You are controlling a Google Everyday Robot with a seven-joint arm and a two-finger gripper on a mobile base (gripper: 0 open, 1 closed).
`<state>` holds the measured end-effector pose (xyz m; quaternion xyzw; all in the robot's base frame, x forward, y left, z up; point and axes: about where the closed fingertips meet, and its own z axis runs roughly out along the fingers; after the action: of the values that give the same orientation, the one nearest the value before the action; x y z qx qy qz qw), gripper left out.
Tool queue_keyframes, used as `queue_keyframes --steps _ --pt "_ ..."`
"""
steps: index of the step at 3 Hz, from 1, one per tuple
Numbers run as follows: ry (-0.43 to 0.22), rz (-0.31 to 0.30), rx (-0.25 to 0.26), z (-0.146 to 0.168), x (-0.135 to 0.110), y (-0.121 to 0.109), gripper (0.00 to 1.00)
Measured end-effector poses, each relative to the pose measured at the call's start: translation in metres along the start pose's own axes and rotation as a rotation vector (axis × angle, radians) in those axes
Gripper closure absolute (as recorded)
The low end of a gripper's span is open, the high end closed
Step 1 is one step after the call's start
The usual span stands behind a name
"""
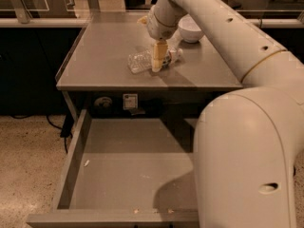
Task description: Place water bottle into top drawer
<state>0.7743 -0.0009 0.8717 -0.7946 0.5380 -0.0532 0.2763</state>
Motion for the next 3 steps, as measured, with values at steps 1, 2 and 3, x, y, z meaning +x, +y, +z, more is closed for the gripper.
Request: queue_keyframes --steps 1,2,3 --pt "-0.001 0.006 -0.003 0.001 0.001 0.0 0.0" --pt "0.002 0.052 -0.074 0.007 0.003 0.011 0.0" --pt "-0.004 0.142 -0.199 0.013 0.004 0.028 0.0"
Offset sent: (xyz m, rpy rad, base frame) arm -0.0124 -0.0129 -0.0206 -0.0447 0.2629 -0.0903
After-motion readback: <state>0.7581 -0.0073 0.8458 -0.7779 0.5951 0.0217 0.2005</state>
